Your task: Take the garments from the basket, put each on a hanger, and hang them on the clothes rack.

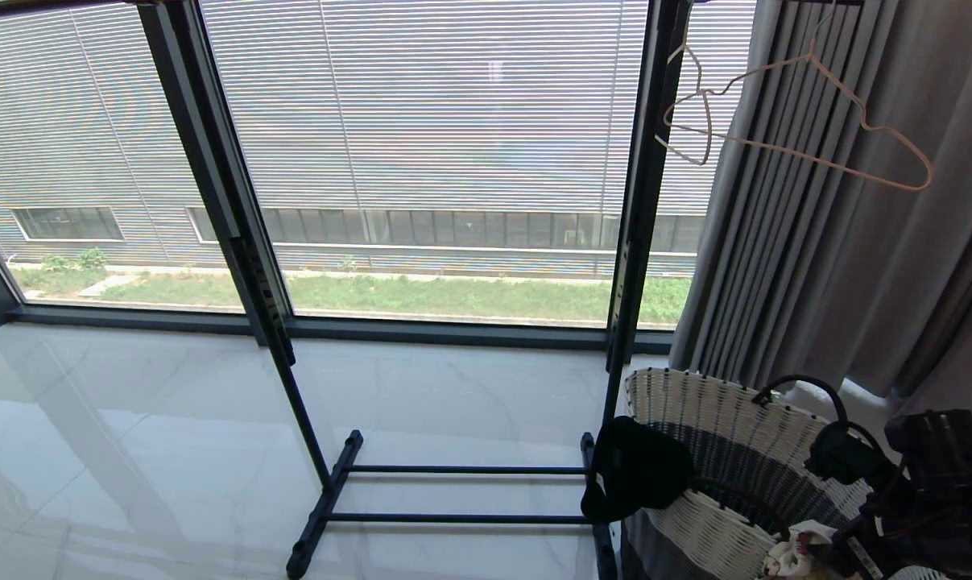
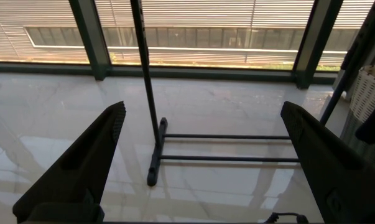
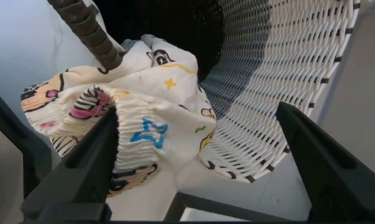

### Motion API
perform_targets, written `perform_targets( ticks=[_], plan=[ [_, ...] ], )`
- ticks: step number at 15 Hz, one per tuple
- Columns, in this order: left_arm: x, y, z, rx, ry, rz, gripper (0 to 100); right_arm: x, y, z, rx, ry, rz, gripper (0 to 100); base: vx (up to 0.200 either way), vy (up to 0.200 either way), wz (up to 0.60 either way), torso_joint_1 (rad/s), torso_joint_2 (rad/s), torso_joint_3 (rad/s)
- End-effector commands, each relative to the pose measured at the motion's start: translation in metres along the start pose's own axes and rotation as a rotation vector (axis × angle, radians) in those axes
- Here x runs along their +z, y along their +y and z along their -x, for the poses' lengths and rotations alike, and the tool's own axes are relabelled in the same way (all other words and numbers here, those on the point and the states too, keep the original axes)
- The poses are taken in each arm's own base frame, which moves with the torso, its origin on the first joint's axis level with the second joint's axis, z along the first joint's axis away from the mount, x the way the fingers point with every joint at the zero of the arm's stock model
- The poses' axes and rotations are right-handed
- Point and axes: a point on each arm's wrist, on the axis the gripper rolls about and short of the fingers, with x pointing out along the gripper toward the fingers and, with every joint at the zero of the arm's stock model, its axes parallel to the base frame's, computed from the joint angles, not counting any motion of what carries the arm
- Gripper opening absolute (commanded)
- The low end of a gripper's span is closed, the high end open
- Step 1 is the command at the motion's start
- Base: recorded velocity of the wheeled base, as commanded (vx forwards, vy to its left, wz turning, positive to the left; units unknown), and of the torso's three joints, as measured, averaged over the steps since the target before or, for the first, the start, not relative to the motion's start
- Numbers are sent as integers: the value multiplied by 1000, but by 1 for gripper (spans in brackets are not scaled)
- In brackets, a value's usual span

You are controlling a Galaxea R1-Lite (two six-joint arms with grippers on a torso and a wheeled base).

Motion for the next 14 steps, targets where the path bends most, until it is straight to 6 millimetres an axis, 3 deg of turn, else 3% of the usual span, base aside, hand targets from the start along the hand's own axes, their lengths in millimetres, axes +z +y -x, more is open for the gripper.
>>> perform_targets(
  ticks=[1,6,12,14],
  plan=[
    [0,0,0,0,0,0,100,-1,1,0,3,5,1,0,0,0,0,0,0,0],
    [0,0,0,0,0,0,100,4,-1,24,-28,-93,10,0,0,0,0,0,0,0],
    [0,0,0,2,0,2,100,19,9,115,48,-214,121,0,0,0,0,0,0,0],
    [0,0,0,2,0,2,100,19,12,125,53,-266,139,0,0,0,0,0,0,0]
  ],
)
